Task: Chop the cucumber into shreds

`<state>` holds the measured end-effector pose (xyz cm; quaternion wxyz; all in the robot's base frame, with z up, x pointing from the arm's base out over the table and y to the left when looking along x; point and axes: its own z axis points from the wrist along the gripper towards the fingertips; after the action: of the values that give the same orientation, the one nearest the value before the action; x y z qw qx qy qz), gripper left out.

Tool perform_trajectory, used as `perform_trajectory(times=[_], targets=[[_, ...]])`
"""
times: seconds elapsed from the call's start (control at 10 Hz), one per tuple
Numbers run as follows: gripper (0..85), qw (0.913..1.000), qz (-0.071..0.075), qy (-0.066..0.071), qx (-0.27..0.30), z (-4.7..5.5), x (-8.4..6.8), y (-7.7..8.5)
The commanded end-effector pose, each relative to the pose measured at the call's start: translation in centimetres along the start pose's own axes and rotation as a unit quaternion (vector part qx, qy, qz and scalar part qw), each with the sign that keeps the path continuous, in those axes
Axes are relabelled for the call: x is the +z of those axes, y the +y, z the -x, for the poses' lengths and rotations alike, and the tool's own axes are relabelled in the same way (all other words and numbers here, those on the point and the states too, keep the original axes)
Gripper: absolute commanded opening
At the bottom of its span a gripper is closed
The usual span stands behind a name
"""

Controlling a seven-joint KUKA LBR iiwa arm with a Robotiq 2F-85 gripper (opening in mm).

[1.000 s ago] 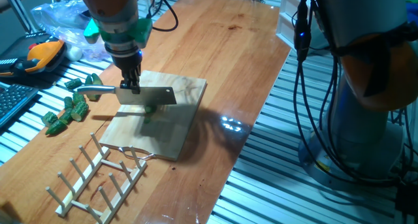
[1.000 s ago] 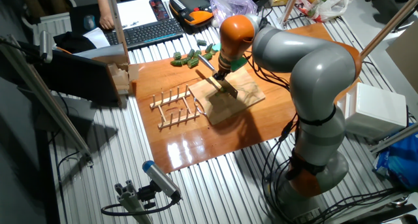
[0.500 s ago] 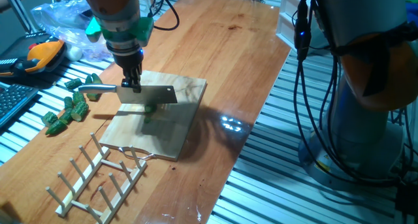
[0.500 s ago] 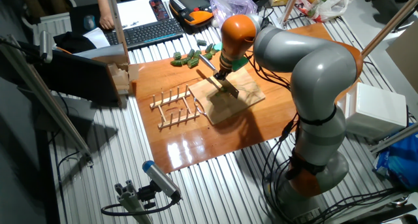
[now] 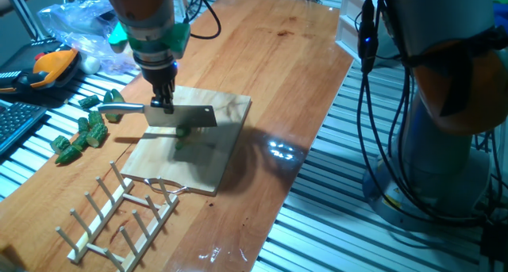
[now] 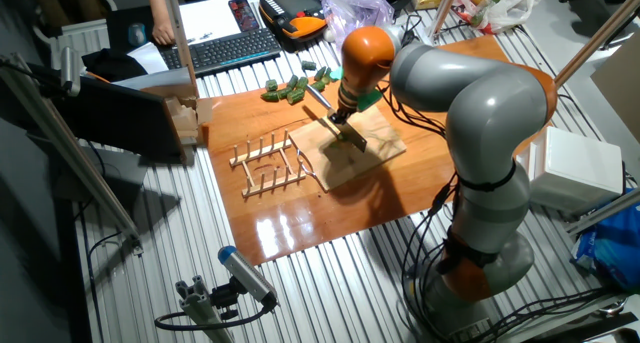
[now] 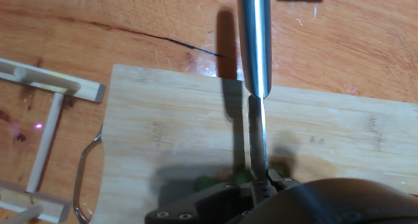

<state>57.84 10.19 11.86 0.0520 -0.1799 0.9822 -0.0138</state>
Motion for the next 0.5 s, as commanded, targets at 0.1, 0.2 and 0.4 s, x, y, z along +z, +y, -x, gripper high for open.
perform_trajectory(times=[0.1,0.2,0.4], targets=[[0.0,1.0,0.004,-0.005,0.0,-0.2,0.9,-0.2],[0.0,0.9999,0.004,-0.009,0.0,-0.4,1.3,-0.1],[0.0,0.9999,0.004,-0.012,0.0,-0.5,1.7,0.0]])
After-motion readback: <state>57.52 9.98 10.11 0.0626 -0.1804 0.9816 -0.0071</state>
